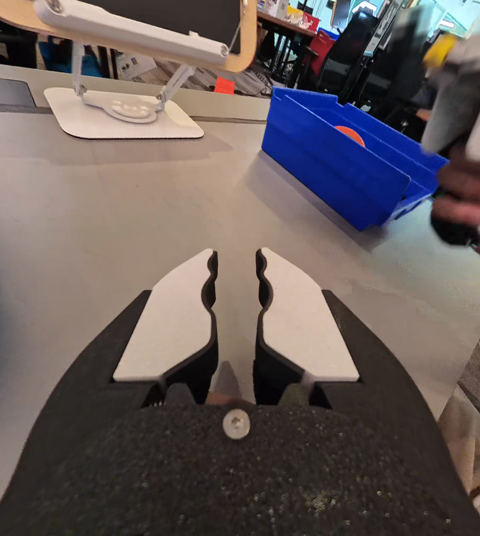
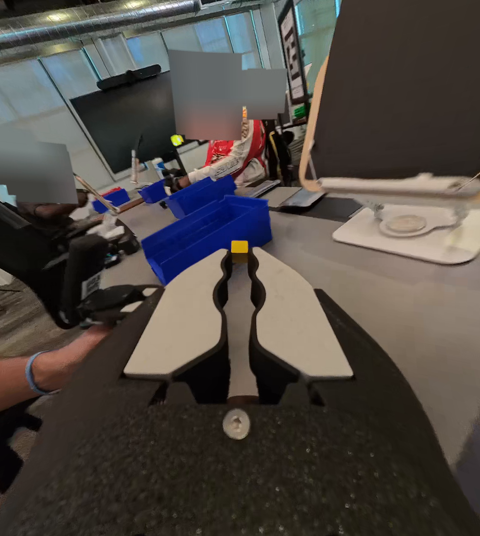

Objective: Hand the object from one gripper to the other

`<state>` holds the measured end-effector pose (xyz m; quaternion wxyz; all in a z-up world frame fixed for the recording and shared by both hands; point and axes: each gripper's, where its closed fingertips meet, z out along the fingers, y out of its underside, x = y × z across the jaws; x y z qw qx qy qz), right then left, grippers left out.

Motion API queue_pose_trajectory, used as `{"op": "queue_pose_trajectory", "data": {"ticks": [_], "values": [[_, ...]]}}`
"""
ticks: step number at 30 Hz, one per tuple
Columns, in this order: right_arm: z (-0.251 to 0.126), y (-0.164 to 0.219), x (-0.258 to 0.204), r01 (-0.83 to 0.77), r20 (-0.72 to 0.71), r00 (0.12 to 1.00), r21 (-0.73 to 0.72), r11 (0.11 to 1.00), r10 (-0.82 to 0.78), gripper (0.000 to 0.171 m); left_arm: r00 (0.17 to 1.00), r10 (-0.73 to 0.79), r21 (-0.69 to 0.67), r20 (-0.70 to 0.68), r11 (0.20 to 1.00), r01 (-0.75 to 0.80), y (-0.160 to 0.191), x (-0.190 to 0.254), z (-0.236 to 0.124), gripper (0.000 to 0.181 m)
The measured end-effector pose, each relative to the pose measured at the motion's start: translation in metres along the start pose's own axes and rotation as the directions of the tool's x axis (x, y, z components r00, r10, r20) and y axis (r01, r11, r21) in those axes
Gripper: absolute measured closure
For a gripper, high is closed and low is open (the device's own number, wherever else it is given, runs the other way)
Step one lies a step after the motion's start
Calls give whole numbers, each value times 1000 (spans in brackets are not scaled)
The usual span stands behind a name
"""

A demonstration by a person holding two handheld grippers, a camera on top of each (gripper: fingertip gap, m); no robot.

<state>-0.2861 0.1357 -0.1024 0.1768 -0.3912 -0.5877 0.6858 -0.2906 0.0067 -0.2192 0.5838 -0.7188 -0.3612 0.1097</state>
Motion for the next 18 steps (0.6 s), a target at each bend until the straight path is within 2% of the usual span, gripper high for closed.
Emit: {"op": "queue_pose_trajectory", "data": {"ticks": [2, 4, 7, 10, 12, 15, 18], "values": [[-12, -32, 8, 87, -64, 994, -68, 994, -92, 161, 999, 27, -9, -18, 1000, -27, 2, 8, 1, 157], [-26, -51, 18, 114, -81, 988, -232, 966, -135, 161, 997, 70, -21, -19, 997, -70, 3, 13, 1, 156], [-64, -50, 54, 164, -157, 944, -542, 824, -291, 161, 992, 121, -55, -41, 991, -123, 9, 22, 2, 153], [-107, -26, 102, 114, -232, 864, -775, 622, -447, 161, 994, 76, -70, -79, 994, -81, 13, 29, 2, 152], [-130, 6, 124, 28, -227, 865, -869, 495, -447, 161, 994, 57, -83, -91, 994, -64, 14, 30, 1, 152], [-153, 52, 152, -108, -246, 891, -931, 348, -381, 161, 994, 72, -84, -88, 993, -79, 14, 28, 0, 152], [-167, 80, 182, -219, -290, 891, -949, 229, -349, 161, 993, 61, -92, -96, 993, -70, 15, 28, 1, 152]]}}
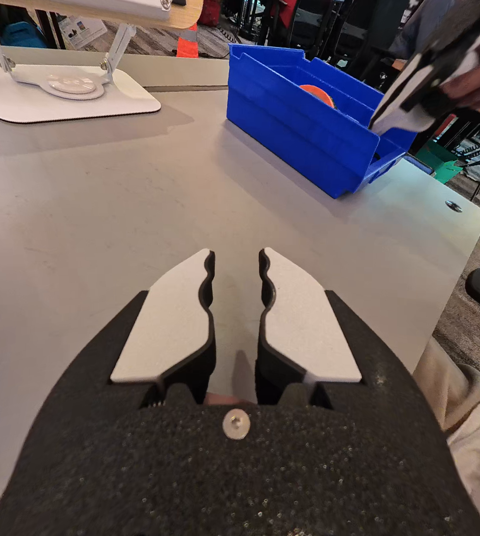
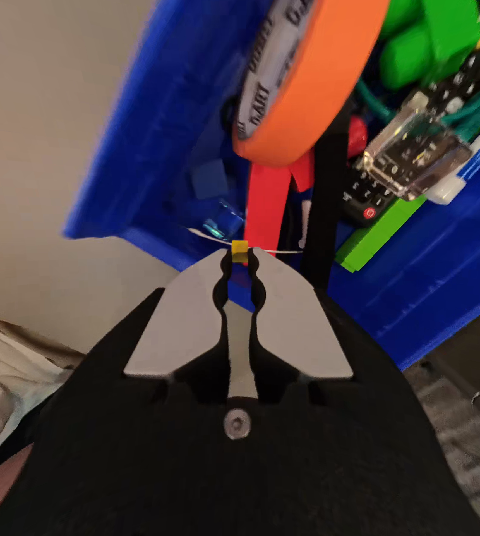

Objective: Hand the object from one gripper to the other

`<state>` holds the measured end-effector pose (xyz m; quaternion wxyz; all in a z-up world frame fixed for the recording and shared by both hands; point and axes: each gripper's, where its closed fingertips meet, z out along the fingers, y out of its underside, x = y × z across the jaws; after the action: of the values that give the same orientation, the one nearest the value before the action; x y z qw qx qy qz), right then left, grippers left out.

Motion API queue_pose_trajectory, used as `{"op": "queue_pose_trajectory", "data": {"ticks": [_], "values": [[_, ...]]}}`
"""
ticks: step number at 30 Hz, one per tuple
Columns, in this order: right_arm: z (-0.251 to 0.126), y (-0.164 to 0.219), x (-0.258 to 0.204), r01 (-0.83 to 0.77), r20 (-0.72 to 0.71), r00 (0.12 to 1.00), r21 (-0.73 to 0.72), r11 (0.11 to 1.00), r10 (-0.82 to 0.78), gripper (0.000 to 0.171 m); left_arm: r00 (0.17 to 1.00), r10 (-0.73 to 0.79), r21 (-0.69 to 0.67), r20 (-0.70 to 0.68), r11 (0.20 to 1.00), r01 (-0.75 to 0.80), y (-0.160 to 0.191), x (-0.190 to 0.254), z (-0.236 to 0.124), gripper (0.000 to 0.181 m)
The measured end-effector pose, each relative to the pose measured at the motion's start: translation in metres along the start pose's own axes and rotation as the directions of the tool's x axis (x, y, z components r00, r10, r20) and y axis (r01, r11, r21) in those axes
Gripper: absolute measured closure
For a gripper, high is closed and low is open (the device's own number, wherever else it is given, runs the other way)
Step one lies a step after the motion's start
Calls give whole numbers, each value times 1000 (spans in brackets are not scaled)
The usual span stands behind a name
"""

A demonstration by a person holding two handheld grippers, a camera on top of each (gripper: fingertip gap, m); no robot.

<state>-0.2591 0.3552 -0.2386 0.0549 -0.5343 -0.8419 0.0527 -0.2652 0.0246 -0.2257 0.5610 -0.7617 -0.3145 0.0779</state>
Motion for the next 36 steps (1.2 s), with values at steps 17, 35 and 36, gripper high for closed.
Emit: {"op": "queue_pose_trajectory", "data": {"ticks": [17, 35, 36], "values": [[57, 13, 50, -56, -22, 998, -150, 987, 53, 160, 999, -7, -40, -40, 999, 5, 6, 4, 8, 152], [-128, -95, -153, -201, 308, 907, 916, 348, -288, 135, 968, 253, -101, -8, 962, -252, 8, 12, -4, 143], [-109, -92, -184, -237, 361, 867, 905, 353, -343, 134, 967, 253, -95, -10, 963, -252, 7, 12, -6, 142]]}}
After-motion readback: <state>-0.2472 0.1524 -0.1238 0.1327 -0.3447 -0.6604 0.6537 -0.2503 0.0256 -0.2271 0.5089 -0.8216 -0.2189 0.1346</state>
